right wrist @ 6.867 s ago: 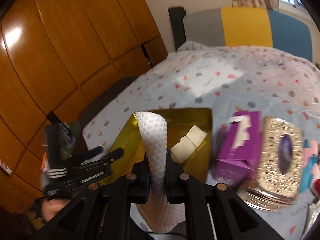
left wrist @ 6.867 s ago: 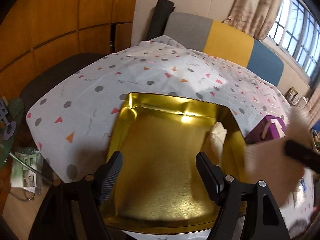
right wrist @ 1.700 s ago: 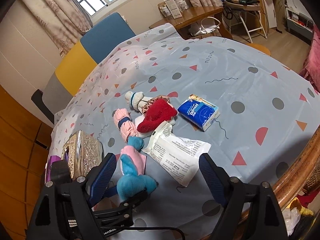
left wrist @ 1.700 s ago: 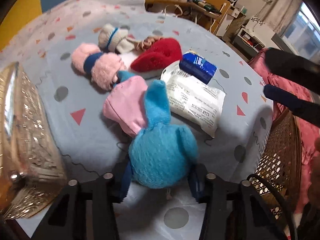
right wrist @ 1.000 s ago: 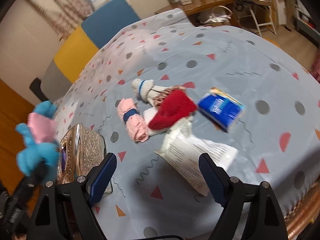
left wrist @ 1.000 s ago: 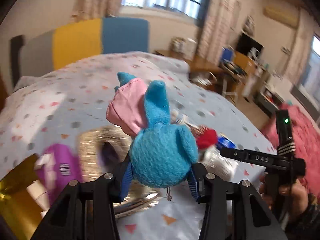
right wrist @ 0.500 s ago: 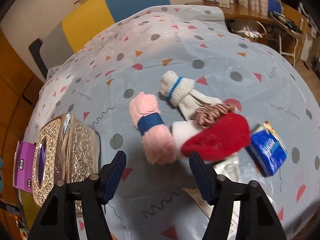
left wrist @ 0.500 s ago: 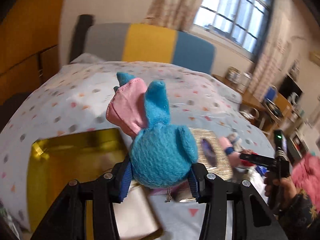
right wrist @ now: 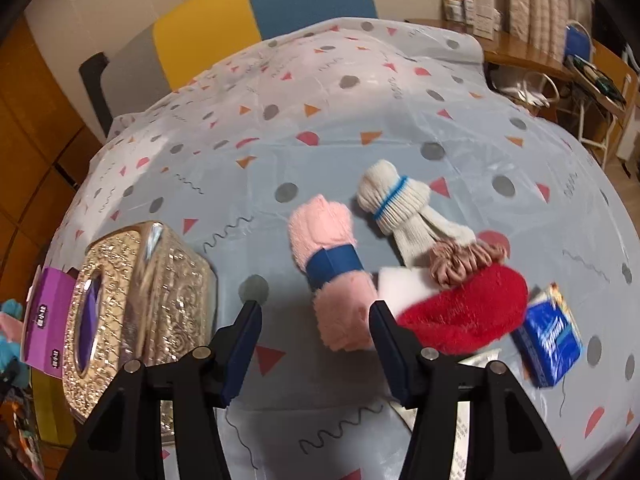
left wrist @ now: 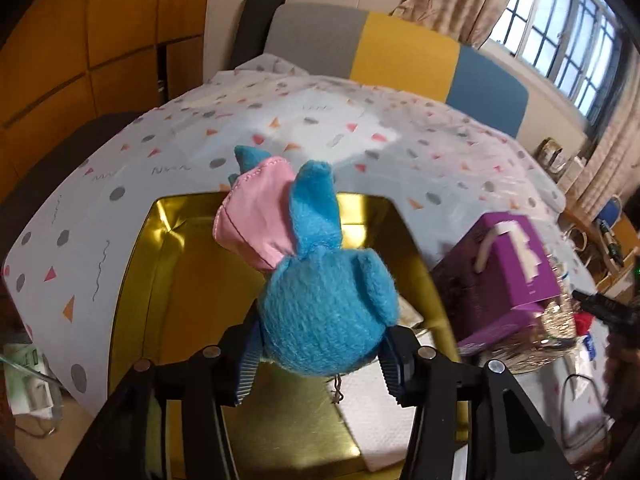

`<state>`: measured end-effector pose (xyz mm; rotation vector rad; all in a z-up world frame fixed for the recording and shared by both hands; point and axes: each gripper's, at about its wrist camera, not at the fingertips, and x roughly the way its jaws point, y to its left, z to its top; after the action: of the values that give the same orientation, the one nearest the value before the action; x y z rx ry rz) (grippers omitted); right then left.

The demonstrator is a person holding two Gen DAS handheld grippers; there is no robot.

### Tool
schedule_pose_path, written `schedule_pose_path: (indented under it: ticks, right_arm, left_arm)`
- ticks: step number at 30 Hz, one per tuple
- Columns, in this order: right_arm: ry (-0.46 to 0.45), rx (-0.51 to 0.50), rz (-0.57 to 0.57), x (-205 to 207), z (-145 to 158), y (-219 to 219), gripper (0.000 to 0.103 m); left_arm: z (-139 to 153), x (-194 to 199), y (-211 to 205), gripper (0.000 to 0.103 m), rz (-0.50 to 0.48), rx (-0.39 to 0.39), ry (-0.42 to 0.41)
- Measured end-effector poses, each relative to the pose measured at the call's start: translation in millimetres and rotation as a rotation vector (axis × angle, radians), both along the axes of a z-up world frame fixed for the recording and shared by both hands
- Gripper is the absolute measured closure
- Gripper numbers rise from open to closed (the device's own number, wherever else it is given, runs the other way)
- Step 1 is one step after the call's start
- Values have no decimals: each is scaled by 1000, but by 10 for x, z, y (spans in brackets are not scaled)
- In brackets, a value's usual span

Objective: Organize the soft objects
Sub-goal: 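Carry the blue mouse into the gold tray and release it while the right gripper grasps the pink sock, then lift the pink sock and carry it toward the gold tray with the right gripper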

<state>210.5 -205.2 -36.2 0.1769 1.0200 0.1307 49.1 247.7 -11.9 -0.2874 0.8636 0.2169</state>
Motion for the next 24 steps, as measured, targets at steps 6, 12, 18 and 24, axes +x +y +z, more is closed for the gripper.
schedule_pose_path:
  ticks: [6, 12, 18, 24]
  right_arm:
    - [2, -86, 59, 260, -9, 214, 46]
    - [57, -230, 95, 554, -324, 390, 46]
    - [82, -254, 126, 571, -535, 489, 66]
    - [93, -225, 163, 365, -598, 549, 66]
  left_arm:
    - [-155, 50, 31, 40, 33, 19, 44]
    - [-186, 73, 17, 26, 53, 50, 67]
    - [-113, 23, -40, 25, 58, 93, 53]
    - [-46, -55, -173, 24, 41, 95, 31]
